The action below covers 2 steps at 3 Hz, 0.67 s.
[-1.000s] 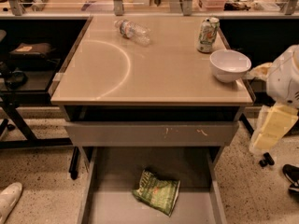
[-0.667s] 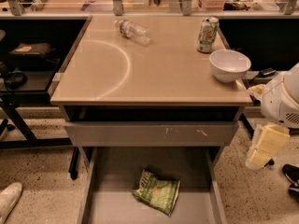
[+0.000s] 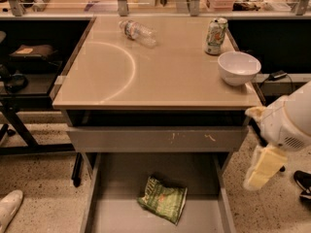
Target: Pick green jalapeno chip bag from middle drawer and place on counter
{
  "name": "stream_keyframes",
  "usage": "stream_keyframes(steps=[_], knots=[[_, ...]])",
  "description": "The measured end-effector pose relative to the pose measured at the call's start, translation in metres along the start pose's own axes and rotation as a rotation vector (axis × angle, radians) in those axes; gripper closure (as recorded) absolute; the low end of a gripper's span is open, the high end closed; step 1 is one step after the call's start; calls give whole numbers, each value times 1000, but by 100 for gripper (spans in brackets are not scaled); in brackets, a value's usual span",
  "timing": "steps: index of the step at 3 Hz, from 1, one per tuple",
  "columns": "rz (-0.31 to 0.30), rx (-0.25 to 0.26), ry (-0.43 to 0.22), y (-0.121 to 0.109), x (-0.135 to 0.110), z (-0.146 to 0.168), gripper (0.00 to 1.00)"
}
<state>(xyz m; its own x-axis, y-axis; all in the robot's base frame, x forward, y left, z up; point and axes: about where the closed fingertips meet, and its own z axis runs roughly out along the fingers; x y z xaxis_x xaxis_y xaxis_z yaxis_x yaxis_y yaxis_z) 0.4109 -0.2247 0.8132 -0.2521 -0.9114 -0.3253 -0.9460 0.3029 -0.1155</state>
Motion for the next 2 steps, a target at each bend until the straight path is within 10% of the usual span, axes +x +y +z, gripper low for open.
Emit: stream_keyframes(steps=[2], knots=[[33,-153,-200,61,10,156,0]])
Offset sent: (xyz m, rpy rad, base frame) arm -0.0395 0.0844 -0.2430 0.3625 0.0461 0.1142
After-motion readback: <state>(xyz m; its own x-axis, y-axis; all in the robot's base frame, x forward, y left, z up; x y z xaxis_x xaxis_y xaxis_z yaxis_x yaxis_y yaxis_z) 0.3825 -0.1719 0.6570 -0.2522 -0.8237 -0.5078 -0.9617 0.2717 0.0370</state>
